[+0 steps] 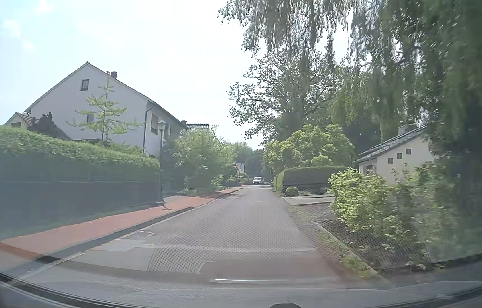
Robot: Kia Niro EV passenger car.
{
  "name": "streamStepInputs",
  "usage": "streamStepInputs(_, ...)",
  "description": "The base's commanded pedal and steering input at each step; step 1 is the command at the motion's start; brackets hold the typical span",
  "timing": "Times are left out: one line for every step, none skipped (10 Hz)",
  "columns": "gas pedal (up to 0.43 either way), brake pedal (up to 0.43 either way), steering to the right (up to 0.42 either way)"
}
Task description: Follow the waypoints while adhering to traffic rules and regulations
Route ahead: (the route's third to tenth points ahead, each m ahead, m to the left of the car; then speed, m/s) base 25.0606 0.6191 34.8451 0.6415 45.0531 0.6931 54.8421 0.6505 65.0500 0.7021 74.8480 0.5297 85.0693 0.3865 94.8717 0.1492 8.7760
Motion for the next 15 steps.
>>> streamStepInputs(0.13,0.0,-0.004)
streamStepInputs(0.118,0.0,-0.001)
streamStepInputs(0.118,0.0,0.0)
streamStepInputs(0.118,0.0,0.0)
streamStepInputs(0.118,0.0,0.001)
streamStepInputs(0.118,0.0,0.002)
streamStepInputs(0.118,0.0,0.002)
streamStepInputs(0.118,0.0,0.003)
streamStepInputs(0.118,0.0,0.003)
streamStepInputs(0.118,0.0,0.003)
streamStepInputs(0.118,0.0,0.003)
streamStepInputs(0.118,0.0,0.003)
streamStepInputs(0.118,0.0,0.003)
streamStepInputs(0.118,0.0,0.003)
streamStepInputs(0.118,0.0,0.003)
